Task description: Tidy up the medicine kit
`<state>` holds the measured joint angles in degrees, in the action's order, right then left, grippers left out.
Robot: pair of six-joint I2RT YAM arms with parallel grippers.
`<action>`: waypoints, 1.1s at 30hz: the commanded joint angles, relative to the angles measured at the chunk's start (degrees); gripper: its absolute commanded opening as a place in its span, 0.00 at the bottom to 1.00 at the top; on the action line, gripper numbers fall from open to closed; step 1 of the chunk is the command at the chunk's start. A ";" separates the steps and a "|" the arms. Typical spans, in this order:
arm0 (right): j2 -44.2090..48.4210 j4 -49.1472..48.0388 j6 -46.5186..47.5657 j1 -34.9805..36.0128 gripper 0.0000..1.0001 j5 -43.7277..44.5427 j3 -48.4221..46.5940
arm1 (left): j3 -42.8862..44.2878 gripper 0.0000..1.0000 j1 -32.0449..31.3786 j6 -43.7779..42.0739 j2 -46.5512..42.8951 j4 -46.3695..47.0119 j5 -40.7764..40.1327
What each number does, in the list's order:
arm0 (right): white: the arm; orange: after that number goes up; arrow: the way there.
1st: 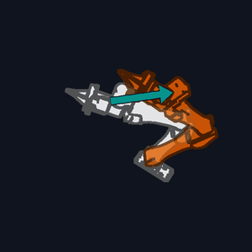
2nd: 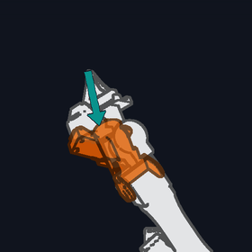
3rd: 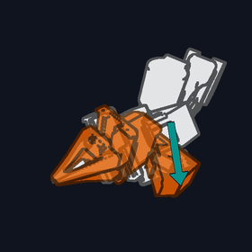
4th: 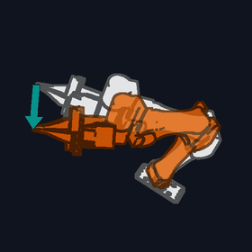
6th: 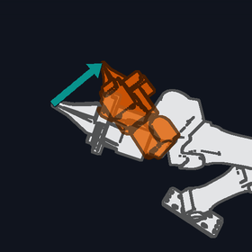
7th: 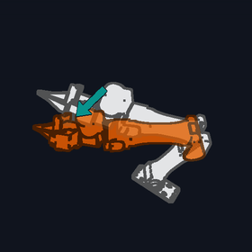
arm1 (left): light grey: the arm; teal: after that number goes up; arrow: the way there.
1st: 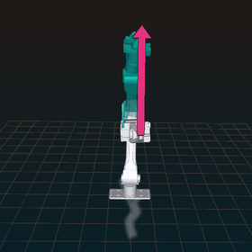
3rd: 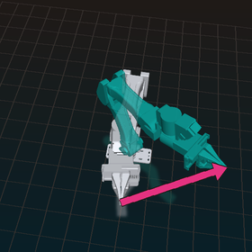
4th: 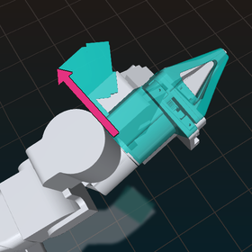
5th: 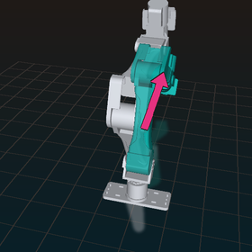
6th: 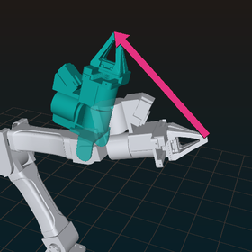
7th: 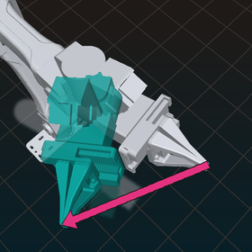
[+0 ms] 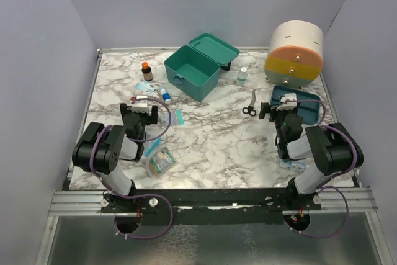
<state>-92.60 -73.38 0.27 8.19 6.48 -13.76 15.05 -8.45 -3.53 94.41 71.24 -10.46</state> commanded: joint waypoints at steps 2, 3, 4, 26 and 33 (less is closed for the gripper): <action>-0.63 -2.09 0.35 0.16 1.00 -1.12 0.40 | 0.76 0.99 0.45 0.63 -0.28 0.32 1.22; -0.53 -2.07 0.42 0.16 1.00 -1.12 0.36 | 0.77 0.99 0.43 0.67 -0.26 0.37 1.23; -0.59 -2.05 0.43 0.16 1.00 -1.08 0.39 | 0.77 0.99 0.47 0.64 -0.28 0.35 1.23; 26.74 34.73 4.32 0.24 1.00 0.88 -4.76 | 10.68 0.99 -0.34 -5.08 -28.76 -43.51 8.00; 42.90 59.52 -2.63 0.22 1.00 5.91 -11.93 | 33.61 0.99 -0.34 -8.05 -22.15 -71.57 12.75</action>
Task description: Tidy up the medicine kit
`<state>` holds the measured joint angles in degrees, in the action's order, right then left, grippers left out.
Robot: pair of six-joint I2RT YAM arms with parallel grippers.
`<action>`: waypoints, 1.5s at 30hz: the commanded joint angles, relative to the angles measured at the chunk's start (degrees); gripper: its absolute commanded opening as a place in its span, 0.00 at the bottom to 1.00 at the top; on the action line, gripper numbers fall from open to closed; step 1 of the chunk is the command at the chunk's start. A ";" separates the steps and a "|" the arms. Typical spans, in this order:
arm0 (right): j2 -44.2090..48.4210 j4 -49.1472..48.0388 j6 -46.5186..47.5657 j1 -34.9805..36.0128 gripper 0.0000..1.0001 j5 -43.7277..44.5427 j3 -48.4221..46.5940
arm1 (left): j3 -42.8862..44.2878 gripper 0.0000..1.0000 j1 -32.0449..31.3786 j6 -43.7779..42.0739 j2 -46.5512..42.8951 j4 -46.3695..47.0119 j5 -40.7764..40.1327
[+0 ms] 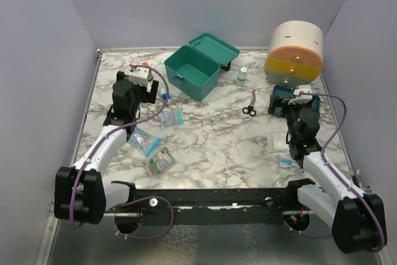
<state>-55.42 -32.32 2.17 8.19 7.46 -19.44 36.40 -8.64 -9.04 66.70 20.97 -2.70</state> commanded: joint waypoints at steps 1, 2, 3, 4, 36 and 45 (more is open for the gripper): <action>6.46 22.29 -5.64 0.20 1.00 5.76 -8.38 | 16.46 0.99 -0.14 -2.98 9.41 -24.48 5.93; 6.91 25.67 -6.52 0.17 1.00 6.63 -10.44 | 20.61 0.99 -0.14 -3.31 12.39 -27.74 7.19; 6.97 28.78 -7.51 0.19 1.00 7.44 -12.43 | 24.64 0.99 -0.14 -3.78 15.29 -30.96 8.63; 6.76 31.58 -8.09 0.24 1.00 8.08 -14.33 | 28.72 0.98 -0.14 -4.37 18.28 -33.62 10.44; 16.65 53.31 -21.03 0.23 0.95 12.96 -17.82 | 95.57 0.65 -0.15 -13.59 68.69 -60.13 22.23; 17.97 55.71 -22.71 0.17 0.94 13.70 -17.73 | 99.88 0.26 -0.14 -12.28 73.30 -60.08 23.11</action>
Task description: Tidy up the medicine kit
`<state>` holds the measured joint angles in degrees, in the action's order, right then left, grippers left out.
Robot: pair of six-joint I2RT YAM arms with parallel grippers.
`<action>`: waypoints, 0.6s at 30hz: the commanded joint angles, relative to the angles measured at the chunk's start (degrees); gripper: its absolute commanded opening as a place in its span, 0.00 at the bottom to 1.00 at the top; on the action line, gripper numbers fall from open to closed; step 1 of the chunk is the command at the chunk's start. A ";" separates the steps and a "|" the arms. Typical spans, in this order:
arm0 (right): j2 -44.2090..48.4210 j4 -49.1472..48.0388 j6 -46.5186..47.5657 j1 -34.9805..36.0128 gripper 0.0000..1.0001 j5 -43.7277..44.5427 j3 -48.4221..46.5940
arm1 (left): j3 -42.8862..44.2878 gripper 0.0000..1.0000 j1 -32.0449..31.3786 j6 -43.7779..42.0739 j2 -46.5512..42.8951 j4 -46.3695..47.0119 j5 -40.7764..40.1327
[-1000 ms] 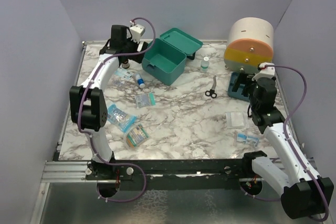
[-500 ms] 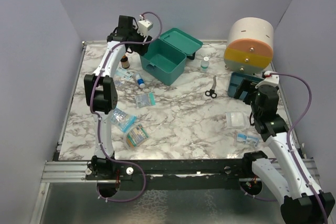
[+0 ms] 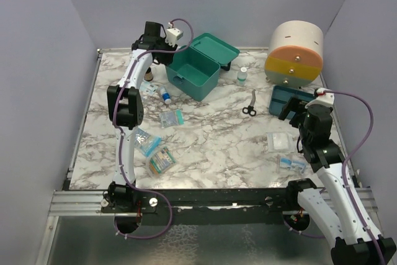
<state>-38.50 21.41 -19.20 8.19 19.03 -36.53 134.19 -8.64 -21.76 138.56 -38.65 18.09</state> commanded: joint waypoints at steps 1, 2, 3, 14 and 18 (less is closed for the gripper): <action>1.03 2.21 -1.46 0.19 0.94 2.27 -0.64 | 1.97 0.18 -0.14 0.60 1.52 -0.48 2.45; 1.01 2.42 -1.52 0.24 0.94 2.47 -0.60 | 1.69 0.04 -0.14 0.90 1.46 -0.46 2.55; 1.03 2.45 -1.62 0.22 0.94 2.48 -0.63 | 1.42 0.00 -0.19 1.24 1.40 -0.46 2.49; -0.84 3.10 -0.37 0.23 0.94 1.81 -1.33 | -0.68 0.00 0.12 8.35 -5.83 -0.53 3.82; -0.80 2.45 -0.14 0.18 0.94 0.98 -0.87 | -1.44 0.00 0.12 12.45 -9.76 -0.34 3.20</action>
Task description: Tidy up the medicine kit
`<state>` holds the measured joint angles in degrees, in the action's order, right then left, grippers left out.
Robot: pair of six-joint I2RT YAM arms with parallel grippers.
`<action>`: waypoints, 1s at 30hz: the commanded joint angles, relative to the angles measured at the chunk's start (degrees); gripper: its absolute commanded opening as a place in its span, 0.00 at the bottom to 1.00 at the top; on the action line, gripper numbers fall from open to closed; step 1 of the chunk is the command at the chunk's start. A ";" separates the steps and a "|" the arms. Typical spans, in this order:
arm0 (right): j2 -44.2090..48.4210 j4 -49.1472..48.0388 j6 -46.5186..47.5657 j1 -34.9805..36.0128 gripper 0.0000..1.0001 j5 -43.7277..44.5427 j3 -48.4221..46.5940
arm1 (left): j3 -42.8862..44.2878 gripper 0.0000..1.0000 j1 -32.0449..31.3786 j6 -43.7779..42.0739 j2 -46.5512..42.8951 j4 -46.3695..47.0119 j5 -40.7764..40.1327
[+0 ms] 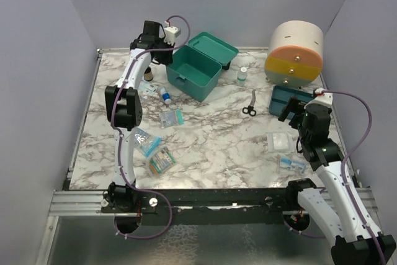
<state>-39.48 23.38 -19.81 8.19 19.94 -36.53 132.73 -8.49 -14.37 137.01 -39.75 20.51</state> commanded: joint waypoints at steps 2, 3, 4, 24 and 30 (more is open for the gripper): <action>-0.07 0.11 0.73 0.18 0.94 -0.52 -0.65 | -0.98 0.00 -0.08 6.77 -10.09 0.96 0.75; -0.25 -0.01 0.86 0.18 0.94 -0.74 -0.62 | -1.44 0.00 -0.12 7.60 -10.92 0.98 0.76; -0.51 -0.17 0.98 0.24 0.94 -0.97 -0.64 | -1.99 0.00 -0.12 8.57 -11.74 0.93 0.68; -3.83 -1.79 0.61 0.20 0.94 -1.62 -3.61 | -31.81 0.00 -9.05 30.34 -35.12 6.19 -10.33; -5.08 -2.36 3.38 0.17 0.95 -1.09 -6.25 | -40.55 0.00 -10.37 36.24 -42.83 9.35 -18.71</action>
<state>-43.79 22.63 -18.65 8.19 18.59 -39.83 95.29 -19.14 14.50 101.91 -37.65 9.50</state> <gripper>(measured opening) 0.944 0.040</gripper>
